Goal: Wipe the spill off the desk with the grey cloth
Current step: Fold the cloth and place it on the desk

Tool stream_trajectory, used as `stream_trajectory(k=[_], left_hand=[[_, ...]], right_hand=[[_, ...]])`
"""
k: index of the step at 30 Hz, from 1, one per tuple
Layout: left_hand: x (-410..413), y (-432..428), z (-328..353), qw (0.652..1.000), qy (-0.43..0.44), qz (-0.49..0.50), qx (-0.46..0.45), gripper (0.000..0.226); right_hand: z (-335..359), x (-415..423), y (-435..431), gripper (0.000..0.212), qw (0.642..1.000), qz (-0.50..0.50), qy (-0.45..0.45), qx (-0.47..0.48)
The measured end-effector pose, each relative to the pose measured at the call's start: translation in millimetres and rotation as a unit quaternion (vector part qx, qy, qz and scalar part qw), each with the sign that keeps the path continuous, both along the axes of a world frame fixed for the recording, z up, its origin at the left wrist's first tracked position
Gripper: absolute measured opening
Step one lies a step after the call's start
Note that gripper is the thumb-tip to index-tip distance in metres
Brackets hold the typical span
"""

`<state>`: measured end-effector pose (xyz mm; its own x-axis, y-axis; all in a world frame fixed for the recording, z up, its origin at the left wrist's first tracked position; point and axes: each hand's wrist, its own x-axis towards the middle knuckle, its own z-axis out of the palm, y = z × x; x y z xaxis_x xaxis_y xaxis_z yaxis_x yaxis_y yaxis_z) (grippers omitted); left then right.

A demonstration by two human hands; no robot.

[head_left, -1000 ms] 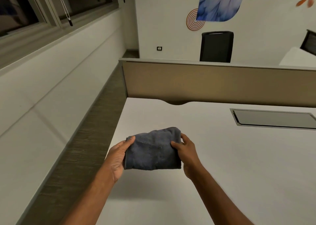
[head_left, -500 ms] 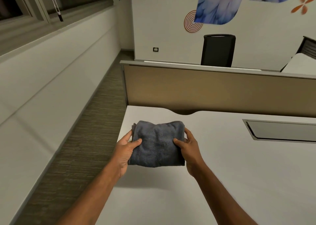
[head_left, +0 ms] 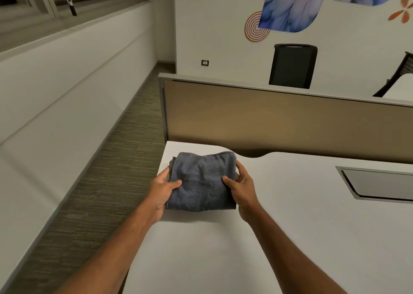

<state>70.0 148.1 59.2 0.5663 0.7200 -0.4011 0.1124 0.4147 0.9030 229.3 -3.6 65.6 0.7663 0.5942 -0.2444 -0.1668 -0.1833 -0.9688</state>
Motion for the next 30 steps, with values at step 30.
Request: stream_trajectory(k=[30], left_hand=[[-21.8, -60.2, -18.4, 0.916, 0.219, 0.020, 0.336, 0.043]], right_hand=[[4.2, -25.0, -34.5, 0.058, 0.961, 0.033, -0.193, -0.196]])
